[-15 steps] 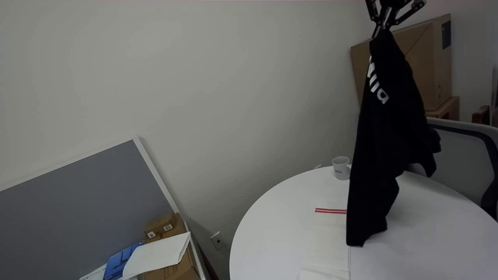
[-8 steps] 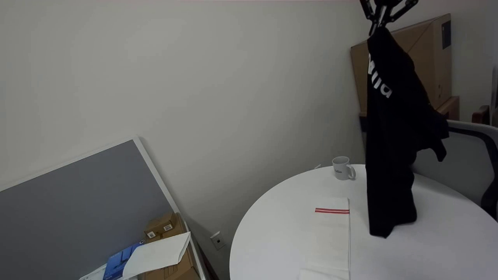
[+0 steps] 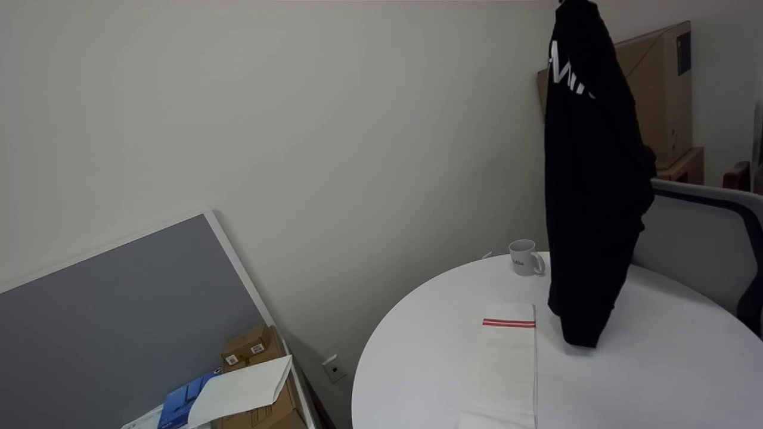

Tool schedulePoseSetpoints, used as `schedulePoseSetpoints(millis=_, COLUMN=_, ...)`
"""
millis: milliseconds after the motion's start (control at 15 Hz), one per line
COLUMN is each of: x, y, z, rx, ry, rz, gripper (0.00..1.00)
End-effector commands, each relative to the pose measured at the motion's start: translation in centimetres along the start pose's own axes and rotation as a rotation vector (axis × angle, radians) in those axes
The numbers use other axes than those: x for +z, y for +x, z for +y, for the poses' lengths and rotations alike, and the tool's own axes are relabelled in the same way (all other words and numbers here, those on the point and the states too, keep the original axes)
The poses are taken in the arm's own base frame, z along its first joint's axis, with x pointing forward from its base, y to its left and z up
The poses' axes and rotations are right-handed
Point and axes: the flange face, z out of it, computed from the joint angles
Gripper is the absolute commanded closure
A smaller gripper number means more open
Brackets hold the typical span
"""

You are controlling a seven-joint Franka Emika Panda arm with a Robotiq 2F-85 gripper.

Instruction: Take the black top on the chair and put it on the table

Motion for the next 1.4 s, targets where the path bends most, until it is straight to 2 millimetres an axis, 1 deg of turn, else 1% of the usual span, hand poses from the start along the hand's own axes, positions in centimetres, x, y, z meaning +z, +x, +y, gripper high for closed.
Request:
schedulePoseSetpoints(millis=0, x=-2.9, y=0.0, z=0.4, rx=-0.006, ry=0.019, rz=0.008, gripper=0.93)
schedulePoseSetpoints(millis=200, x=-4.0, y=-0.9, z=1.1, rx=-0.034, ry=0.006, rz=-0.041, gripper=0.93)
schedulePoseSetpoints(millis=333, x=-4.2, y=-2.3, z=1.2, rx=-0.078, ry=-0.013, rz=-0.116, gripper=0.95)
schedulePoseSetpoints(millis=400, x=-4.1, y=-3.1, z=1.1, rx=-0.102, ry=-0.025, rz=-0.153, gripper=0.94)
schedulePoseSetpoints(millis=467, x=-3.8, y=-4.4, z=0.6, rx=-0.137, ry=-0.034, rz=-0.208, gripper=0.96)
schedulePoseSetpoints(millis=533, x=-3.4, y=-5.7, z=0.2, rx=-0.172, ry=-0.038, rz=-0.258, gripper=0.95)
schedulePoseSetpoints(millis=600, x=-2.8, y=-7.3, z=-0.5, rx=-0.209, ry=-0.046, rz=-0.309, gripper=0.96)
schedulePoseSetpoints(millis=867, x=0.7, y=-13.2, z=-3.1, rx=-0.330, ry=-0.077, rz=-0.475, gripper=0.95)
schedulePoseSetpoints(millis=1000, x=2.2, y=-16.2, z=-4.0, rx=-0.390, ry=-0.073, rz=-0.567, gripper=0.95)
schedulePoseSetpoints(millis=1133, x=3.3, y=-19.3, z=-4.1, rx=-0.450, ry=-0.071, rz=-0.671, gripper=0.95)
schedulePoseSetpoints(millis=1267, x=4.3, y=-21.8, z=-3.2, rx=-0.505, ry=-0.081, rz=-0.777, gripper=0.95)
schedulePoseSetpoints(millis=1333, x=4.8, y=-23.0, z=-2.4, rx=-0.531, ry=-0.091, rz=-0.832, gripper=0.95)
